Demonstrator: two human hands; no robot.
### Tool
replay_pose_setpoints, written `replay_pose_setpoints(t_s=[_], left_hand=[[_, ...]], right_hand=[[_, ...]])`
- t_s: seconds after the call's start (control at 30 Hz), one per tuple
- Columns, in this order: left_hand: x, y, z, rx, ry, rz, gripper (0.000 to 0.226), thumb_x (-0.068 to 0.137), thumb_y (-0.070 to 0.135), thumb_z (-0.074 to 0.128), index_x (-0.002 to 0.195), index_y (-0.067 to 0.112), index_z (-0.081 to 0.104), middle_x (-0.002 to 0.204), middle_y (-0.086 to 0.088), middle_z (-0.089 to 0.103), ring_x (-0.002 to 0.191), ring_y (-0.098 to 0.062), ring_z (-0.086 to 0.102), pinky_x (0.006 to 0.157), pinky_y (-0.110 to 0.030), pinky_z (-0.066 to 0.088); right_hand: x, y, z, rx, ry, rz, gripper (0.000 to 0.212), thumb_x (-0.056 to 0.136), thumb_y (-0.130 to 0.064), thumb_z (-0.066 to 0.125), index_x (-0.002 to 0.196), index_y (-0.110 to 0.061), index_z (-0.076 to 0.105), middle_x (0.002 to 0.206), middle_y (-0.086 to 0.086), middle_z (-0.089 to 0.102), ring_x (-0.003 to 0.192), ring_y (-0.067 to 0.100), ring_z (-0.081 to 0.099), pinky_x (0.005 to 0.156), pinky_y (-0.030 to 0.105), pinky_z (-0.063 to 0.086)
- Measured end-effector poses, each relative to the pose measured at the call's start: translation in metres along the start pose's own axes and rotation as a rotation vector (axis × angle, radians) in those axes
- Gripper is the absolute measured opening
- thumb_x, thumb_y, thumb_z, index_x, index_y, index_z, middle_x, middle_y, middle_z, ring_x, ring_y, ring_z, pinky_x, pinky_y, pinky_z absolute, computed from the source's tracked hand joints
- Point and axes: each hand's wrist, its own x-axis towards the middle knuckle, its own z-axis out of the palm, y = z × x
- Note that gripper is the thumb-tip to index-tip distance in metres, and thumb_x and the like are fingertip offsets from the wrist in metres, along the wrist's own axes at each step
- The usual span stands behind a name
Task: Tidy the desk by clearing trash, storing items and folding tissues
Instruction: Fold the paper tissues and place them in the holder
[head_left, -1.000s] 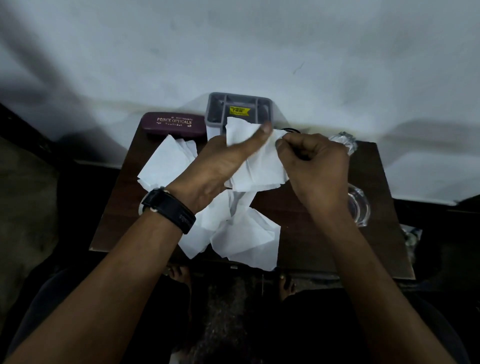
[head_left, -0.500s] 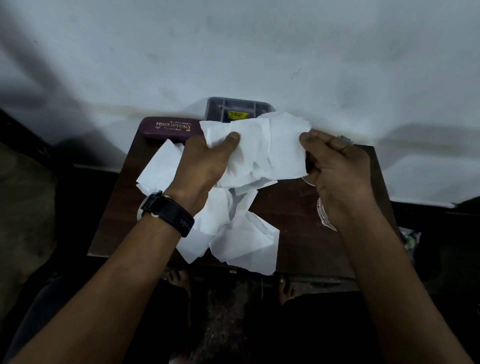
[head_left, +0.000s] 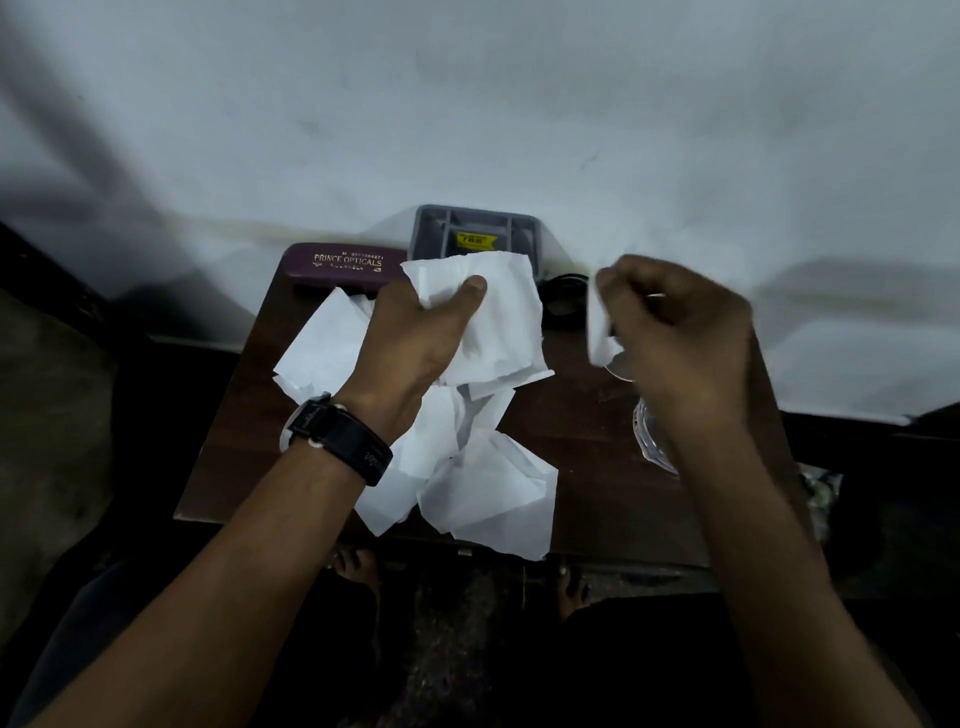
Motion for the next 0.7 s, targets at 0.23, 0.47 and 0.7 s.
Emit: replay_pose_setpoints(t_s=[0.23, 0.47, 0.7], left_hand=[[-0.011, 0.008, 0.015, 0.005, -0.118, -0.109, 0.05, 0.091, 0.057, 0.066, 0.109, 0.012, 0.075, 0.108, -0.007, 0.077, 0.105, -0.024, 0.073, 0.096, -0.057, 0.055], [-0.01, 0.007, 0.012, 0.007, -0.072, -0.11, 0.049, 0.095, 0.057, 0.061, 0.113, 0.012, 0.069, 0.119, -0.011, 0.072, 0.112, -0.03, 0.07, 0.089, -0.048, 0.059], [-0.014, 0.003, 0.018, 0.127, -0.044, 0.019, 0.04, 0.102, 0.046, 0.056, 0.073, 0.019, 0.05, 0.074, 0.002, 0.049, 0.069, -0.01, 0.052, 0.068, -0.03, 0.044]], right_hand=[[-0.017, 0.006, 0.034, -0.235, -0.128, -0.227, 0.006, 0.089, -0.019, 0.073, 0.09, -0.019, 0.08, 0.084, -0.005, 0.073, 0.075, 0.008, 0.068, 0.076, 0.035, 0.057], [-0.015, 0.008, 0.031, -0.261, -0.051, -0.23, 0.008, 0.089, -0.022, 0.072, 0.093, -0.022, 0.079, 0.086, -0.006, 0.073, 0.076, 0.007, 0.067, 0.077, 0.027, 0.056], [-0.02, 0.004, 0.038, -0.34, -0.14, -0.33, 0.008, 0.088, -0.015, 0.071, 0.086, -0.017, 0.078, 0.078, -0.004, 0.066, 0.072, 0.005, 0.058, 0.069, 0.005, 0.039]])
